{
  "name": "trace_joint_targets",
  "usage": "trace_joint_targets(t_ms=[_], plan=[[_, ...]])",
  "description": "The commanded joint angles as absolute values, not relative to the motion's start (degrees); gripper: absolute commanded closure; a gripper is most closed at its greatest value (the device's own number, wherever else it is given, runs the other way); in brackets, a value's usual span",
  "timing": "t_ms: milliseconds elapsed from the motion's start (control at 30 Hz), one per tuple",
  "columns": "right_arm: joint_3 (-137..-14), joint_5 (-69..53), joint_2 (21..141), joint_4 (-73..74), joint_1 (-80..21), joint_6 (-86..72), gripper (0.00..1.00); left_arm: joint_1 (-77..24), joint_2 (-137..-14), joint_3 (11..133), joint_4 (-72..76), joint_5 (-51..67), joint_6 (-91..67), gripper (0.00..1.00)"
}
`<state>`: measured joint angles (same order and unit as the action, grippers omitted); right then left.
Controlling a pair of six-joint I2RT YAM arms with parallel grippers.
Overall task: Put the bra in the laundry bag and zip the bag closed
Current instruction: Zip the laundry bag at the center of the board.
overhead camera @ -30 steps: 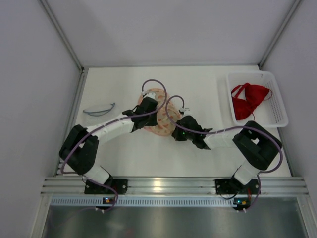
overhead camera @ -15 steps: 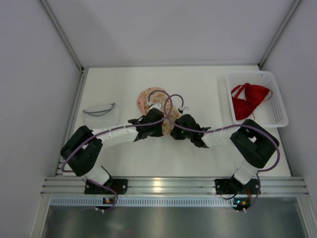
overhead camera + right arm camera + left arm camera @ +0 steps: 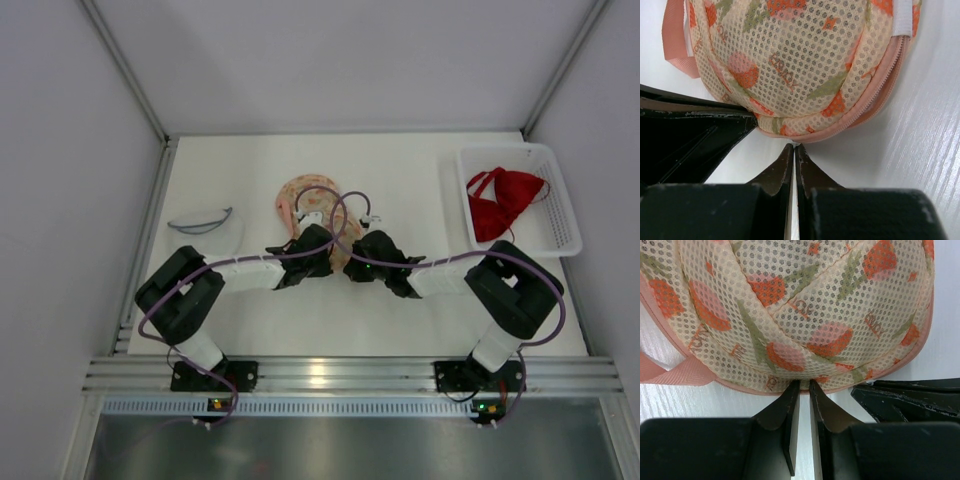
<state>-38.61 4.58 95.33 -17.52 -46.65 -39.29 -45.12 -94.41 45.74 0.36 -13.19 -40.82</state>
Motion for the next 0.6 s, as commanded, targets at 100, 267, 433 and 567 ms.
trace_joint_targets(t_ms=[100,267,433,567], plan=[[-37.88,3.16,95.1,-14.42,-48.16,-36.92,1.0,-45.26,-95.8,45.6,-3.24,-17.22,-43.85,0.8],[-40.16,7.03,95.8,-8.89,-46.41,-33.4,1.0,-45.26,-96.6,44.31,-8.61,-15.66,-45.96,0.82],[-41.57,7.91,96.33,-5.01,-41.67,-28.83,1.0,-45.26,-95.45,40.87,-10.63,-15.64,-47.81,0.82],[-41.92,8.35,95.63,-4.22,-38.5,-25.32,1.0,-45.0,-94.57,39.9,-11.86,-16.7,-47.81,0.82]])
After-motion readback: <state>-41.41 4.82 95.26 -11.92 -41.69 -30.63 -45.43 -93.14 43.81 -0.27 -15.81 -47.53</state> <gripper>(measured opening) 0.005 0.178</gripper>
